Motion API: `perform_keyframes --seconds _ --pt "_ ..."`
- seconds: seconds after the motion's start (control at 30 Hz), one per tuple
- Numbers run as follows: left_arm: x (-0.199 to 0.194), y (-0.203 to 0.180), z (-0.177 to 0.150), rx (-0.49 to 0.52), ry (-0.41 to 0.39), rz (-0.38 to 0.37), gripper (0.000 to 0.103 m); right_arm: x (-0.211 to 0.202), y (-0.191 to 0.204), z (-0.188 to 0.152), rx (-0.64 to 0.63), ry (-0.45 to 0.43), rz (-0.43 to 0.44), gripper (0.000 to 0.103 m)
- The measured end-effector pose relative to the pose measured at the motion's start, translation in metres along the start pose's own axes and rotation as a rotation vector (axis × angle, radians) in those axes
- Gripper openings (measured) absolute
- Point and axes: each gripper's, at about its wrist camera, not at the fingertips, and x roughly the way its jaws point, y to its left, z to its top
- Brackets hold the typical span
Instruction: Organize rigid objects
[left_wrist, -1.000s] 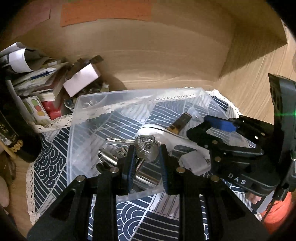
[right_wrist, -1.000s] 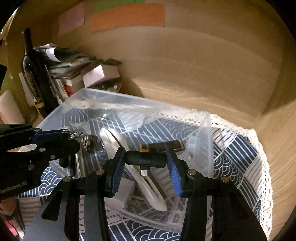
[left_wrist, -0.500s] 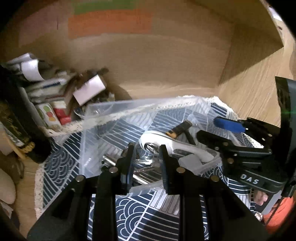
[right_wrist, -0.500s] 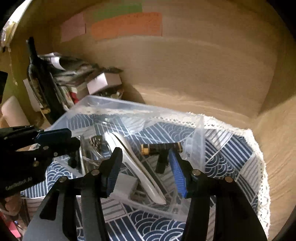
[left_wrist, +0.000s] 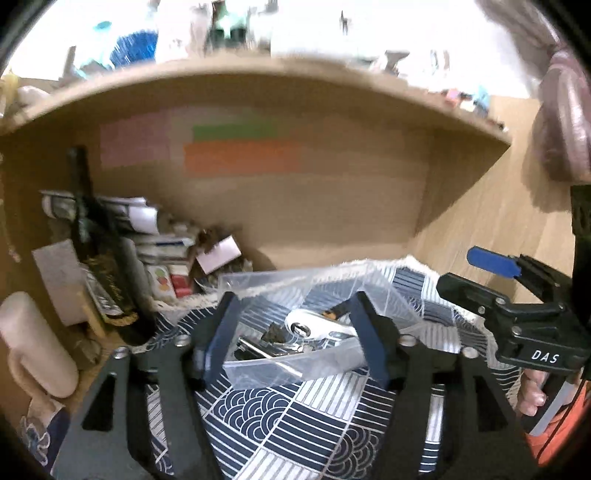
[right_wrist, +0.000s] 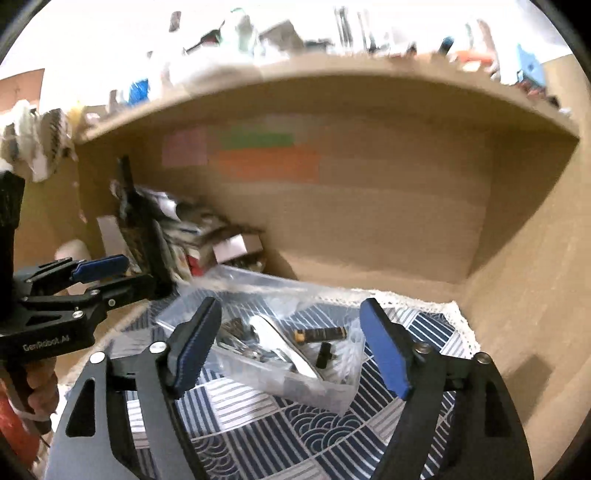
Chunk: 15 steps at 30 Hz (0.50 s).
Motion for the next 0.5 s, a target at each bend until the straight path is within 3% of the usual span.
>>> perform_keyframes --seconds 0.1,0.17,0.5 --pt "-0.021 -0.004 -0.001 0.0 -0.04 0.011 0.074 -0.017 0.005 -0.002 -0.005 -0.04 -0.013 0.084" --pt "-0.035 -0.007 -0.004 0.004 -0.071 0.027 0.085 -0.028 0.009 -0.004 -0.008 -0.065 -0.022 0.086" --pt "-0.071 -0.016 -0.014 0.005 -0.142 0.039 0.09 -0.055 0.023 -0.012 -0.021 -0.115 -0.013 0.095"
